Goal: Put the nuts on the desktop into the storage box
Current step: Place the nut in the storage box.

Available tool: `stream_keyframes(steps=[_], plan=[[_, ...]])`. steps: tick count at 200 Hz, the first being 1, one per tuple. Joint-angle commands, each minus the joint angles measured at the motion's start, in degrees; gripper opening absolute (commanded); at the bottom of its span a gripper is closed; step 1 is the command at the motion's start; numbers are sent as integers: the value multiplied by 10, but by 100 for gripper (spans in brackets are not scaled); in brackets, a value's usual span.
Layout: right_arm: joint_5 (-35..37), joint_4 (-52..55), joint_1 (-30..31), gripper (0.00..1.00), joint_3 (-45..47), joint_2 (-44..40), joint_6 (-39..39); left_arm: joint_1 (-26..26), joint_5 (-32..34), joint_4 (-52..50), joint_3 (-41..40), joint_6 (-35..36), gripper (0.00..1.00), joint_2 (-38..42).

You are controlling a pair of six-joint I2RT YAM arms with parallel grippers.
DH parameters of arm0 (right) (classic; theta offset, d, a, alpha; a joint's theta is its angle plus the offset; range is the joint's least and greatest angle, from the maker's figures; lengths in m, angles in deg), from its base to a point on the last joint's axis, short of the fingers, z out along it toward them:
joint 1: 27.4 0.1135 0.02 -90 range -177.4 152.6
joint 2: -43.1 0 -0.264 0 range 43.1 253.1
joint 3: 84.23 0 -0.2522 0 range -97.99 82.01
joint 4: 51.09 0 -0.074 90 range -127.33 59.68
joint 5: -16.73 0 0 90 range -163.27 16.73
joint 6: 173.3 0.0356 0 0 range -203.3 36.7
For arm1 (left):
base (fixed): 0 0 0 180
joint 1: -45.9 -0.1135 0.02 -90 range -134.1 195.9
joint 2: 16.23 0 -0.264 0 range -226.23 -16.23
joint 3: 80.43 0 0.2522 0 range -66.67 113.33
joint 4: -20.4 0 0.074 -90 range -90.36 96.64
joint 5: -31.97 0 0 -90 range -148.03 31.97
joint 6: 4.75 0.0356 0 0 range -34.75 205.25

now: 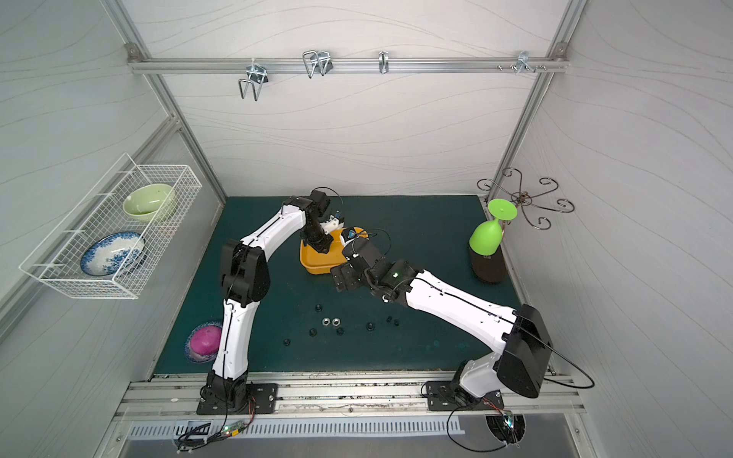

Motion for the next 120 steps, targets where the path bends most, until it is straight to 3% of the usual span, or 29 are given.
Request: stream_keyframes(steps=[1, 120], plan=[[-9, -10, 4, 99, -16, 11, 11, -3, 12, 33, -3, -8, 27, -10], [-15, -14, 5, 99, -2, 9, 13, -3, 26, 60, -19, -6, 27, -50]])
